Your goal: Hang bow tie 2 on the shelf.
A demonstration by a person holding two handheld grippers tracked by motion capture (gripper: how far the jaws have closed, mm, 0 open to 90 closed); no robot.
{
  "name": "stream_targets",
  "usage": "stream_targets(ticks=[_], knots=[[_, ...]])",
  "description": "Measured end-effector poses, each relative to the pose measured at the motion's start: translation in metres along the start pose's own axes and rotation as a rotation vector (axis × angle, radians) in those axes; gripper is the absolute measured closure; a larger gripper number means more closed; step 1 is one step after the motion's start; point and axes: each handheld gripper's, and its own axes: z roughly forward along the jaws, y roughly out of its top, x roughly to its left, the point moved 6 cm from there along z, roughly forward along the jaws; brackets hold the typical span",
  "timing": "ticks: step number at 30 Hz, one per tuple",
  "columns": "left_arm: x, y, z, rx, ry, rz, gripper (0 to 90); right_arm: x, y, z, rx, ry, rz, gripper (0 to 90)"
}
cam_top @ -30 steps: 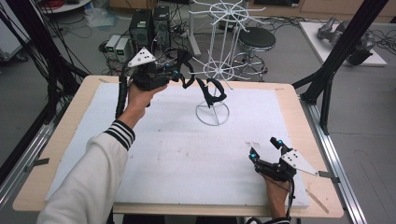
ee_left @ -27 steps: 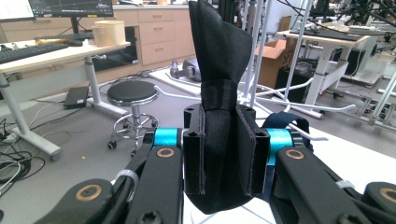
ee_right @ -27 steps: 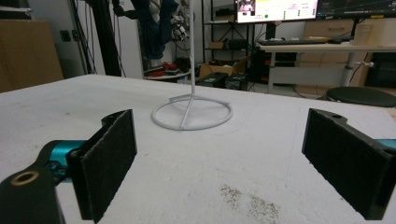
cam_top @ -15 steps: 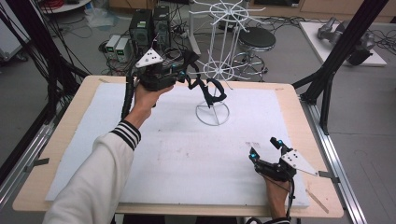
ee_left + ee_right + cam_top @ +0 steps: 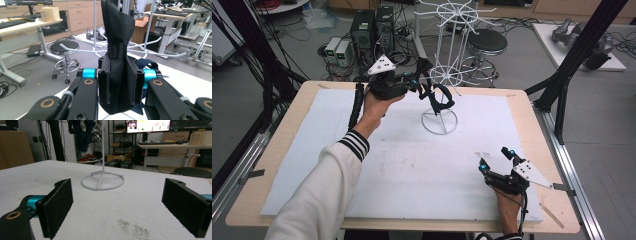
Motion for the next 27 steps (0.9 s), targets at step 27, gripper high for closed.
stream_targets(ticks=[27], knots=[[-0.0047, -0.0012, -0.0041, 0.003, -0.011, -0.01, 39.4, -0.0004, 0.0, 0.0, 0.001, -0.002, -0.013, 9.5]])
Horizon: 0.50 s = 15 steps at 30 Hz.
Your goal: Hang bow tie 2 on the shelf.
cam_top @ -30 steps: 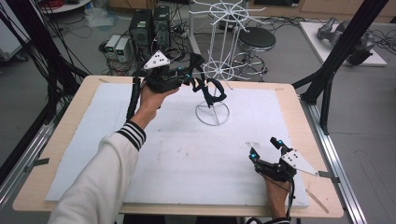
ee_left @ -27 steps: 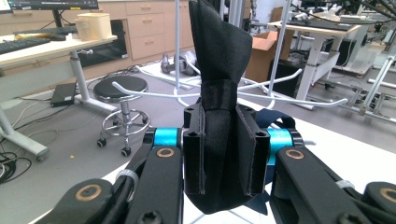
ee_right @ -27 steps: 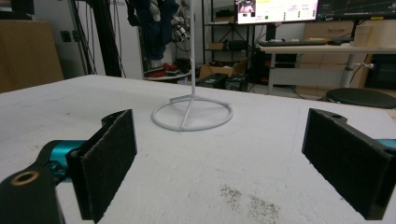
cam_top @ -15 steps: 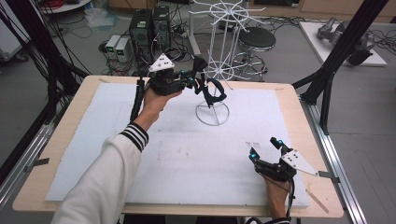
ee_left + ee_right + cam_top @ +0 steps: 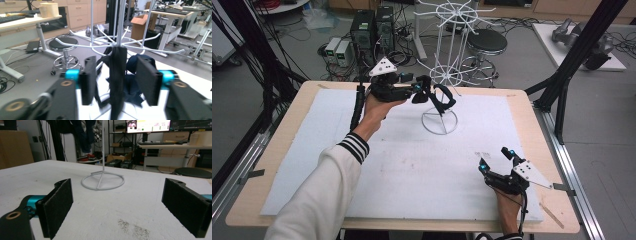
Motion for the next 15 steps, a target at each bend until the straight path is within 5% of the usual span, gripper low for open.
stream_targets(ticks=[6, 15], knots=[[-0.004, 0.004, -0.016, -0.014, 0.011, 0.025, 16.1, 0.001, 0.0, 0.0, 0.0, 0.001, 0.001, 9.5], [0.001, -0.014, -0.076, -0.046, 0.046, 0.086, 15.8, 0.001, 0.0, -0.001, -0.01, -0.003, -0.008, 9.5]])
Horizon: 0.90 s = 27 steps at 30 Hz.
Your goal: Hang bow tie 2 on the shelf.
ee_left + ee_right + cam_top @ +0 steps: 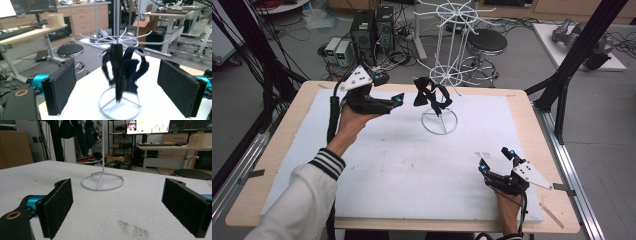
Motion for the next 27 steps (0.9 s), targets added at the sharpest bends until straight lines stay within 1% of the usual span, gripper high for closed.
stream_targets(ticks=[3, 5, 7, 9, 11, 12, 15, 16, 17, 18, 20, 21, 25, 27], knots=[[0.0, -0.013, -0.023, -0.004, 0.018, 0.029, 15.7, 0.001, 0.0, 0.0, 0.001, 0.0, -0.007, 9.5], [-0.002, -0.022, -0.039, -0.009, 0.021, 0.046, 15.7, 0.001, 0.0, -0.001, -0.002, 0.001, -0.01, 9.5], [-0.002, -0.033, -0.054, -0.031, 0.034, 0.06, 15.8, 0.001, 0.0, 0.0, -0.001, -0.001, -0.013, 9.5], [-0.003, -0.045, -0.07, -0.056, 0.05, 0.064, 15.8, 0.001, 0.0, 0.0, 0.002, -0.002, -0.014, 9.5], [-0.002, -0.059, -0.084, -0.064, 0.069, 0.071, 15.8, 0.002, 0.0, 0.0, 0.007, -0.005, -0.014, 9.5], [-0.001, -0.066, -0.091, -0.064, 0.074, 0.066, 15.8, 0.002, 0.0, 0.0, 0.006, -0.004, -0.018, 9.5], [0.001, -0.086, -0.112, -0.081, 0.096, 0.03, 15.8, 0.002, 0.0, 0.001, 0.007, -0.008, -0.02, 9.5], [0.002, -0.092, -0.118, -0.092, 0.112, 0.02, 15.8, 0.002, 0.0, 0.001, 0.008, -0.009, -0.02, 9.5], [0.002, -0.098, -0.124, -0.102, 0.127, 0.021, 15.8, 0.002, 0.0, 0.001, 0.008, -0.009, -0.02, 9.5], [0.002, -0.105, -0.13, -0.107, 0.14, 0.021, 15.7, 0.002, 0.0, 0.001, 0.009, -0.009, -0.017, 9.5], [0.0, -0.119, -0.139, -0.118, 0.167, 0.008, 15.8, 0.002, 0.0, 0.001, 0.01, -0.01, -0.017, 9.5], [-0.001, -0.127, -0.142, -0.113, 0.176, 0.007, 15.8, 0.001, 0.0, 0.001, 0.008, -0.012, -0.021, 9.5], [-0.008, -0.155, -0.15, -0.094, 0.235, 0.023, 15.8, 0.001, 0.0, 0.001, 0.007, -0.013, -0.022, 9.5], [-0.01, -0.165, -0.153, -0.111, 0.254, 0.003, 15.8, 0.001, 0.0, 0.001, 0.008, -0.011, -0.019, 9.5]])
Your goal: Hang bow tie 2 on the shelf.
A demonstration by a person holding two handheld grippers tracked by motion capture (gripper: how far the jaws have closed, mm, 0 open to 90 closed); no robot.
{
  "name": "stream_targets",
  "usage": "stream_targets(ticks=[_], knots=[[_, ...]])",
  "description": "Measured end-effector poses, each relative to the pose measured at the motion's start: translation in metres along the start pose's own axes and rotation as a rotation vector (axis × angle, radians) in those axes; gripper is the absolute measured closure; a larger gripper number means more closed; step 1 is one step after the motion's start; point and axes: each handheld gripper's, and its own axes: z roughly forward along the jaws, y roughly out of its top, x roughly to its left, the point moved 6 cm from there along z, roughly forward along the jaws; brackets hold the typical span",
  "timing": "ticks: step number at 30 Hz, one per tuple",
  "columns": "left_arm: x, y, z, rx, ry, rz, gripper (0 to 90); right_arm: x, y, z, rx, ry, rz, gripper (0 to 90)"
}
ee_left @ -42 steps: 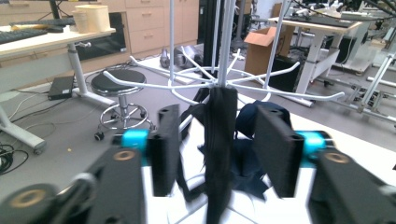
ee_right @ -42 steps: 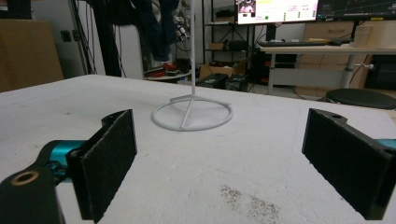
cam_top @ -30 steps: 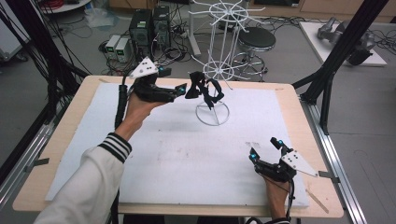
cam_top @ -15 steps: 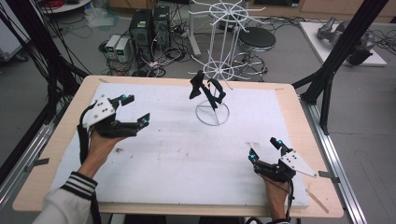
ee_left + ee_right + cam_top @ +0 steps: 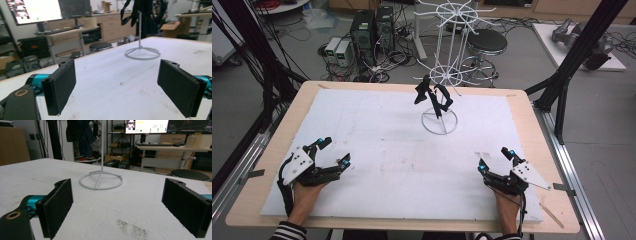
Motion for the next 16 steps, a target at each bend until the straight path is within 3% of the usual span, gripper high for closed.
stream_targets(ticks=[3, 7, 12, 16], knots=[[0.0008, -0.0096, -0.0016, 0.001, 0.03, -0.009, 15.8, -0.0001, 0.0, 0.0, 0.001, -0.001, 0.003, 9.5], [0.0006, -0.0089, -0.0022, -0.013, 0.048, -0.002, 15.9, 0.0, -0.0003, -0.0002, 0.004, -0.003, 0.007, 9.5], [0.0051, -0.0095, -0.0033, -0.023, 0.064, -0.049, 15.9, 0.0, -0.0001, -0.0005, 0.0, -0.002, 0.006, 9.5], [0.0064, -0.0093, -0.0053, -0.039, 0.077, -0.054, 15.8, -0.0007, 0.0001, -0.0006, -0.005, -0.004, 0.003, 9.5]])
